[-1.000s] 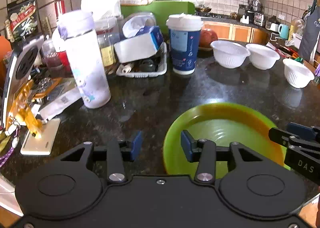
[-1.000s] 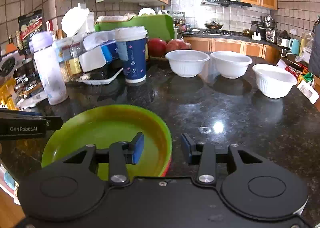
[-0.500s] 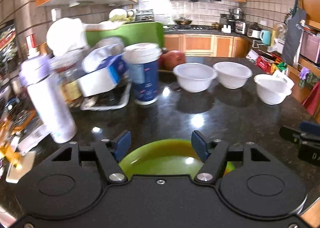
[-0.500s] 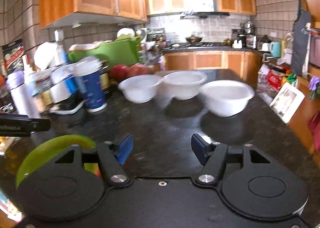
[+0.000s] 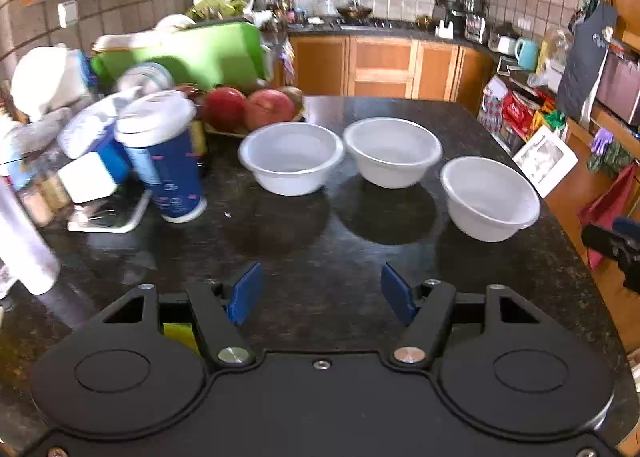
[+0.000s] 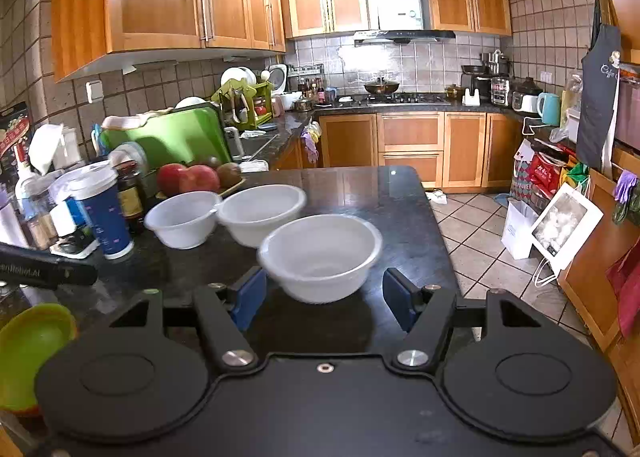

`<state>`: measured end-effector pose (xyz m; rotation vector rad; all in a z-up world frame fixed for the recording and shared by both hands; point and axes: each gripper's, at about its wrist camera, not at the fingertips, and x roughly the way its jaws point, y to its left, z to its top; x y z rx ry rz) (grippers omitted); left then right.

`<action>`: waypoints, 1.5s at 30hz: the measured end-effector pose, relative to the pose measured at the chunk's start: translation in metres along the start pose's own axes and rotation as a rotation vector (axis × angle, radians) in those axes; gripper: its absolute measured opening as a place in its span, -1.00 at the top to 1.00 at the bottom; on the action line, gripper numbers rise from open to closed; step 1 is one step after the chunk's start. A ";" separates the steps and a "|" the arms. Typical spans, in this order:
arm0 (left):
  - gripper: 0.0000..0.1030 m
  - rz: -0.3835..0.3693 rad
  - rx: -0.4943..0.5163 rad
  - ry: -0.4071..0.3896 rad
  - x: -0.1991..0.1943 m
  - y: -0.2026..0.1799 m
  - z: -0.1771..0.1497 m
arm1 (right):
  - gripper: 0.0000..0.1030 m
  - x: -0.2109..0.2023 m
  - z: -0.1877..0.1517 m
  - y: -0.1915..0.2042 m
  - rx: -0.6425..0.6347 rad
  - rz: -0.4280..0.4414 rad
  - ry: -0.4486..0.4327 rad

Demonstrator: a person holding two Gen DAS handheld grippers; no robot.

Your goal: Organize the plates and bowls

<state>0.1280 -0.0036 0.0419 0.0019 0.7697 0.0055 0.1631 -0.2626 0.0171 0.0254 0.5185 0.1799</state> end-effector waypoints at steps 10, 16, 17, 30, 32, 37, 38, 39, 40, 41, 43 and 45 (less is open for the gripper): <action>-0.24 0.013 0.038 0.013 0.034 -0.058 0.026 | -0.29 0.065 0.029 -0.054 0.011 0.096 0.049; -0.12 -0.001 0.011 0.062 0.062 -0.075 0.046 | -0.29 0.094 0.038 -0.057 -0.019 0.140 0.043; -0.12 0.001 0.011 0.064 0.066 -0.078 0.048 | -0.28 0.098 0.040 -0.059 -0.023 0.144 0.049; -0.03 -0.015 0.040 0.082 0.099 -0.107 0.052 | 0.24 0.136 0.035 -0.070 -0.037 0.207 0.154; 0.01 -0.018 0.042 0.092 0.104 -0.110 0.053 | 0.25 0.141 0.034 -0.070 -0.039 0.207 0.164; 0.14 -0.021 0.038 0.124 0.115 -0.115 0.054 | 0.44 0.150 0.031 -0.074 -0.030 0.206 0.185; 0.20 -0.021 0.039 0.130 0.117 -0.116 0.054 | 0.47 0.150 0.031 -0.074 -0.026 0.205 0.188; 0.24 -0.023 0.038 0.135 0.119 -0.116 0.054 | 0.52 0.151 0.030 -0.075 -0.024 0.204 0.192; 0.29 -0.026 0.036 0.141 0.120 -0.117 0.054 | 0.59 0.152 0.030 -0.075 -0.024 0.205 0.196; 0.39 -0.030 0.034 0.148 0.123 -0.118 0.053 | 0.61 0.152 0.029 -0.075 -0.022 0.205 0.200; 0.54 -0.049 0.028 0.164 0.126 -0.119 0.053 | 0.65 0.153 0.028 -0.075 -0.014 0.207 0.207; 0.59 -0.048 0.025 0.164 0.126 -0.120 0.053 | 0.65 0.152 0.028 -0.074 -0.011 0.208 0.207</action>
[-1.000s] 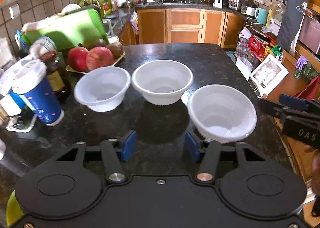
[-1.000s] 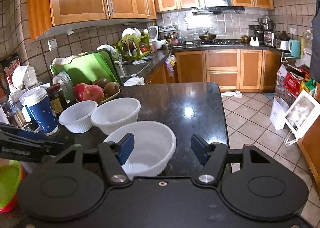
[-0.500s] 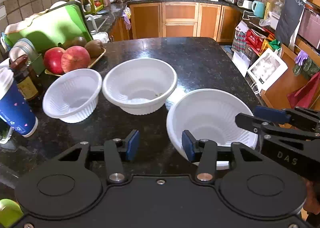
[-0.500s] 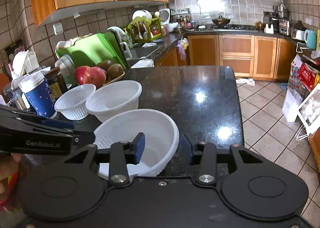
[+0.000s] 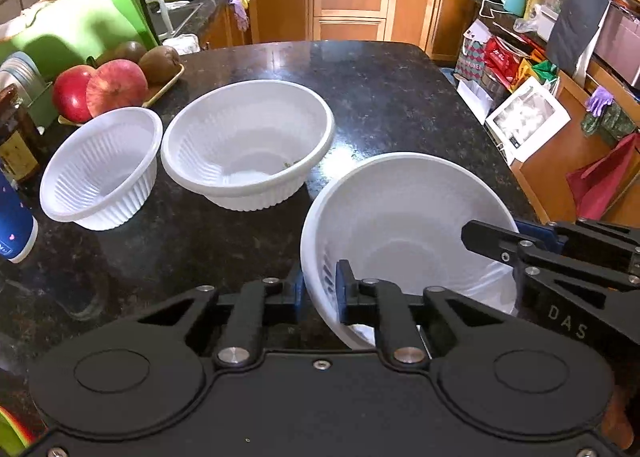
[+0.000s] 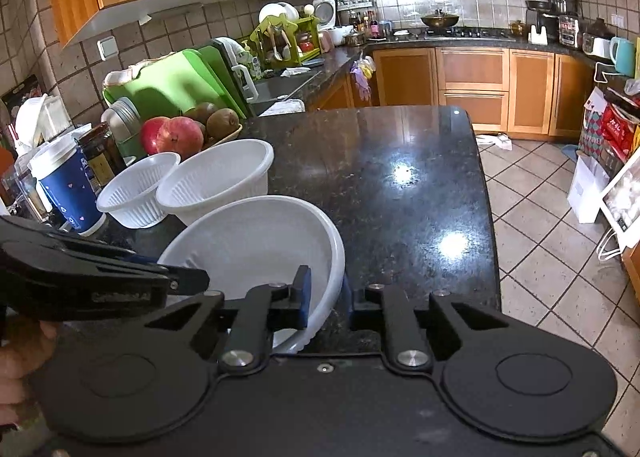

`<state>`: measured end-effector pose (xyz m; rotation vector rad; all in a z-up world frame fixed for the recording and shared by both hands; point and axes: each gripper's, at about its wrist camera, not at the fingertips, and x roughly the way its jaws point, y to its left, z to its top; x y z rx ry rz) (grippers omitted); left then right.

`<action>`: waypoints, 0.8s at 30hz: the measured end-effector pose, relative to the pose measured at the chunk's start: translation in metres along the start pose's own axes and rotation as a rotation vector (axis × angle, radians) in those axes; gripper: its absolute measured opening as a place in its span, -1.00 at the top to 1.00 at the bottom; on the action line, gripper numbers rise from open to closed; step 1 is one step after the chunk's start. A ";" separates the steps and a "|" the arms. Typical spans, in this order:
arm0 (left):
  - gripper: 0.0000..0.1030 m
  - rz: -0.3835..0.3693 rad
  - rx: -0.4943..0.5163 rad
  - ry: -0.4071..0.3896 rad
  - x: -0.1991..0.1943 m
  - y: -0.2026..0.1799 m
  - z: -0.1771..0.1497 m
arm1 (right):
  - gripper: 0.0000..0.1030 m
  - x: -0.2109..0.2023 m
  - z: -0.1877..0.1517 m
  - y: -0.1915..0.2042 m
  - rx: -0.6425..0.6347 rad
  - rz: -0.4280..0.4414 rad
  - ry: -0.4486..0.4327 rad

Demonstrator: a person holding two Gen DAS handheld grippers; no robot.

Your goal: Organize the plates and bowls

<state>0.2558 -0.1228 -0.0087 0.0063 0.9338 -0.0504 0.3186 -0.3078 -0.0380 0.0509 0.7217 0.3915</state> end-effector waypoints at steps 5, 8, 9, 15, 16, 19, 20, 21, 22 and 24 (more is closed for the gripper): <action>0.60 -0.017 -0.005 0.005 -0.006 0.005 -0.002 | 0.65 -0.001 0.000 0.002 0.016 -0.006 0.020; 0.61 -0.020 0.005 0.007 -0.014 0.009 -0.005 | 0.65 -0.005 -0.003 0.006 0.033 0.004 0.041; 0.61 -0.020 0.011 0.010 -0.017 0.011 -0.008 | 0.65 -0.008 -0.005 0.009 0.036 0.007 0.046; 0.61 -0.046 0.031 0.066 -0.035 0.030 -0.029 | 0.65 -0.031 -0.018 0.036 0.065 0.012 0.069; 0.61 -0.049 0.031 0.074 -0.039 0.035 -0.034 | 0.65 -0.035 -0.021 0.043 0.066 0.013 0.076; 0.61 -0.056 0.026 0.096 -0.051 0.049 -0.048 | 0.65 -0.046 -0.033 0.064 0.062 0.010 0.101; 0.61 -0.055 0.029 0.098 -0.055 0.052 -0.053 | 0.65 -0.050 -0.037 0.072 0.060 0.009 0.106; 0.61 -0.050 0.032 0.101 -0.060 0.057 -0.057 | 0.65 -0.053 -0.041 0.079 0.060 0.011 0.110; 0.61 -0.049 0.033 0.103 -0.064 0.061 -0.059 | 0.65 -0.055 -0.044 0.085 0.064 0.017 0.116; 0.61 -0.048 0.037 0.102 -0.073 0.069 -0.066 | 0.65 -0.060 -0.049 0.096 0.074 0.026 0.129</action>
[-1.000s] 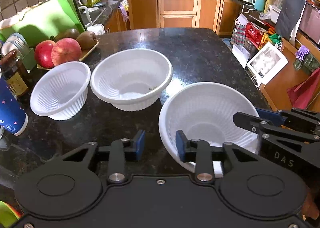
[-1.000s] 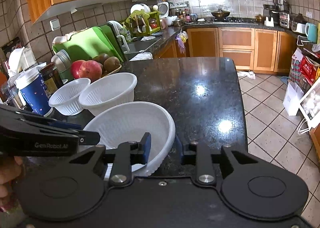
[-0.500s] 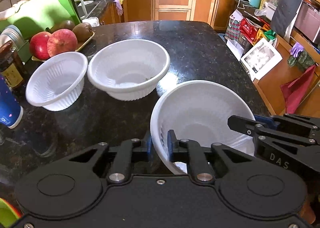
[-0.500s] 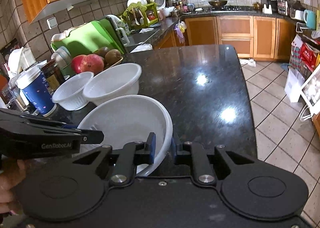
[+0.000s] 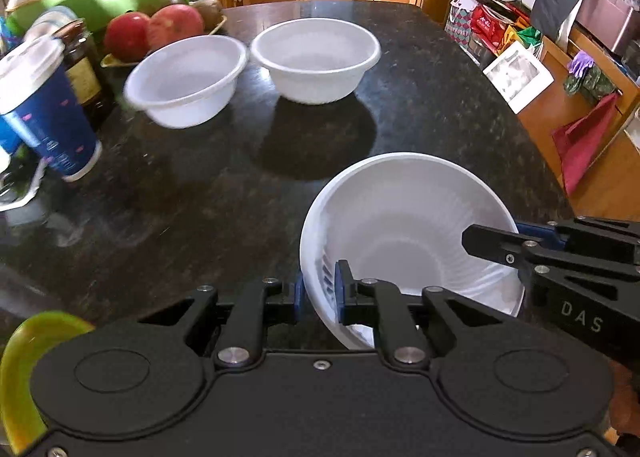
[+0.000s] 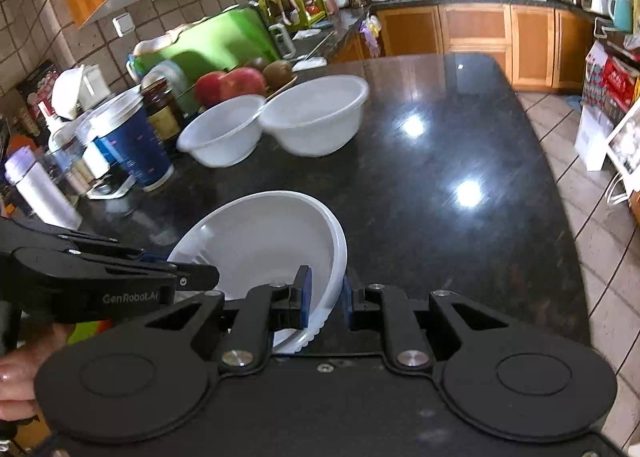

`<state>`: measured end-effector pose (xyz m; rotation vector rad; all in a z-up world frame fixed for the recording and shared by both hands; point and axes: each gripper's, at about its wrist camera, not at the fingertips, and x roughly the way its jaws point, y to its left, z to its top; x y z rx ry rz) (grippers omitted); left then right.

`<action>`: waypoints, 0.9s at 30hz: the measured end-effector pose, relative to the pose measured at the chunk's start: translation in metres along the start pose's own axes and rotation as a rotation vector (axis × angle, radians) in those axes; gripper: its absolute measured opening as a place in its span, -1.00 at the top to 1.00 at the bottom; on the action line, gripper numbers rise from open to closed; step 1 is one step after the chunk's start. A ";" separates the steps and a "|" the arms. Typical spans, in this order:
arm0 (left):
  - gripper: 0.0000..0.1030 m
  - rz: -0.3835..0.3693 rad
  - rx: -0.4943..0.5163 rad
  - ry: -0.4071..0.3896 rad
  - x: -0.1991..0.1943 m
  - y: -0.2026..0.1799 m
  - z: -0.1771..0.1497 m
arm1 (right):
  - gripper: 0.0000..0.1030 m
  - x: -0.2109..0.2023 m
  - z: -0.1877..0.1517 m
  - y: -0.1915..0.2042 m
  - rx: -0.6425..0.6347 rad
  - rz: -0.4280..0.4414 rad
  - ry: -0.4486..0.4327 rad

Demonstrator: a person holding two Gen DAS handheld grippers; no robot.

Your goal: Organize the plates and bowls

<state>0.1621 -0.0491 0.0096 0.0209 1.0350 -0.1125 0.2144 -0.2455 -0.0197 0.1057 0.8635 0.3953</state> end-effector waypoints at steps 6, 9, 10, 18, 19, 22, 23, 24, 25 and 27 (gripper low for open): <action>0.61 -0.012 0.007 -0.007 -0.013 0.013 -0.014 | 0.65 -0.006 -0.012 0.025 0.013 -0.004 0.007; 0.61 -0.022 0.010 -0.012 -0.010 0.014 -0.017 | 0.65 -0.006 -0.012 0.026 0.024 -0.020 0.004; 0.61 -0.026 0.009 -0.009 -0.008 0.014 -0.017 | 0.65 -0.006 -0.013 0.028 0.025 -0.026 0.002; 0.60 -0.017 -0.006 -0.035 0.001 0.019 -0.022 | 0.64 -0.003 -0.017 0.029 0.014 -0.044 -0.024; 0.60 -0.019 -0.009 -0.036 0.002 0.019 -0.021 | 0.63 -0.003 -0.017 0.028 0.013 -0.048 -0.027; 0.59 -0.010 0.003 -0.060 0.002 0.017 -0.021 | 0.58 -0.001 -0.018 0.027 0.017 -0.051 -0.037; 0.58 -0.011 0.008 -0.065 0.002 0.017 -0.021 | 0.56 0.000 -0.018 0.027 0.017 -0.051 -0.038; 0.47 -0.013 0.010 -0.070 0.003 0.017 -0.021 | 0.52 0.000 -0.018 0.027 0.016 -0.051 -0.041; 0.40 -0.016 0.011 -0.073 0.002 0.017 -0.021 | 0.38 0.000 -0.018 0.028 0.014 -0.052 -0.047; 0.18 -0.034 0.012 -0.077 0.002 0.018 -0.022 | 0.12 -0.002 -0.019 0.029 0.005 -0.046 -0.062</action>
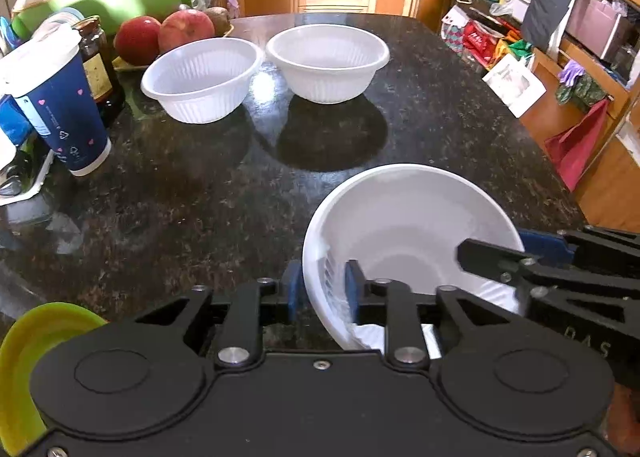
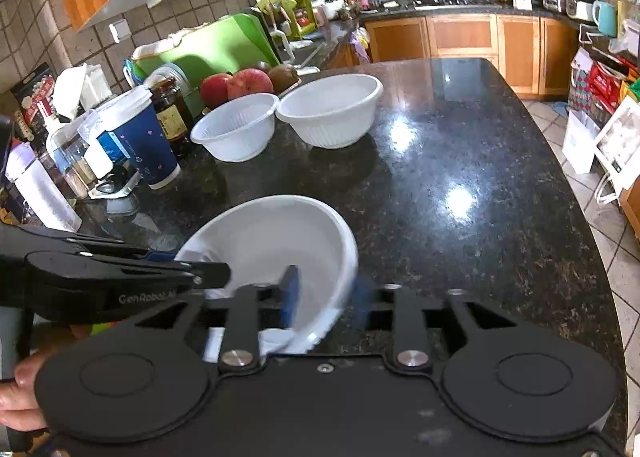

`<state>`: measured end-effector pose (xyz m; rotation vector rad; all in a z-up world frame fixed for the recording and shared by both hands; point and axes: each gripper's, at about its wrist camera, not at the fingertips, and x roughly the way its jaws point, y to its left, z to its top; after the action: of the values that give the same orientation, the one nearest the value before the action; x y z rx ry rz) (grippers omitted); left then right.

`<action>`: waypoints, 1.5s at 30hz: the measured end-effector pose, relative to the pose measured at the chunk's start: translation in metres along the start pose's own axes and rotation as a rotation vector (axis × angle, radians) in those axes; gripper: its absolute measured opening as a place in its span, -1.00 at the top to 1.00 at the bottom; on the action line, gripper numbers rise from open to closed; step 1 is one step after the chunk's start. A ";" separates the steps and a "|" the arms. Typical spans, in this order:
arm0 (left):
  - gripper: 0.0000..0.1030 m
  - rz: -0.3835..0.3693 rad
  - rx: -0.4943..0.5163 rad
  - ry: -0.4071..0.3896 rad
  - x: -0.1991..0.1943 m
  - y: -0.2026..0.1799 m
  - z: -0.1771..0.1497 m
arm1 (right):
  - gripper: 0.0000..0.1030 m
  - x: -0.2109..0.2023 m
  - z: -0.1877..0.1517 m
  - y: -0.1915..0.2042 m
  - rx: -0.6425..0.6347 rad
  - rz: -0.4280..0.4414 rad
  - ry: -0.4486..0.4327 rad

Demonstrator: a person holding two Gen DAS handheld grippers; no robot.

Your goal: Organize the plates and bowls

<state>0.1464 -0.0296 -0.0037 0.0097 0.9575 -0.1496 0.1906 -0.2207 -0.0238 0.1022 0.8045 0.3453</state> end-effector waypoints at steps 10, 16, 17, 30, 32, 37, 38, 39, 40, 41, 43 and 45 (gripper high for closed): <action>-0.02 0.031 -0.008 -0.136 -0.022 0.008 -0.003 | -0.08 -0.011 0.000 0.004 0.020 -0.081 -0.152; -0.02 0.044 -0.068 -0.229 -0.053 0.031 -0.009 | -0.09 -0.041 -0.007 0.008 0.103 -0.186 -0.275; -0.02 0.039 -0.072 -0.246 -0.058 0.034 -0.011 | -0.09 -0.047 -0.011 0.010 0.121 -0.202 -0.287; -0.06 0.238 -0.099 -0.530 -0.137 0.040 -0.011 | -0.08 -0.119 -0.069 0.064 0.120 -0.232 -0.317; -0.07 0.272 -0.113 -0.533 -0.135 0.031 -0.009 | -0.08 -0.130 -0.062 0.071 0.119 -0.223 -0.299; -0.07 0.347 -0.117 -0.390 -0.112 0.003 -0.008 | -0.04 -0.167 -0.026 0.090 0.054 -0.233 -0.303; -0.07 0.339 -0.132 -0.354 -0.108 0.001 -0.012 | -0.03 -0.174 -0.021 0.096 0.000 -0.258 -0.306; -0.07 0.312 -0.151 -0.308 -0.103 0.001 -0.017 | -0.05 -0.184 -0.020 0.103 -0.052 -0.304 -0.316; -0.07 0.287 -0.205 -0.245 -0.098 0.006 -0.018 | -0.08 -0.197 -0.025 0.109 -0.071 -0.346 -0.325; -0.03 0.256 -0.275 -0.176 -0.094 0.013 -0.019 | -0.08 -0.211 -0.033 0.112 -0.082 -0.347 -0.322; 0.00 0.208 -0.384 -0.099 -0.088 0.024 -0.024 | -0.07 -0.232 -0.047 0.111 -0.053 -0.300 -0.320; 0.07 0.271 -0.399 -0.053 -0.087 0.025 -0.030 | -0.07 -0.247 -0.060 0.110 0.002 -0.249 -0.305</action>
<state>0.0755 0.0080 0.0483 -0.2305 0.9109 0.2909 -0.0399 -0.2039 0.1283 0.0538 0.5074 0.0896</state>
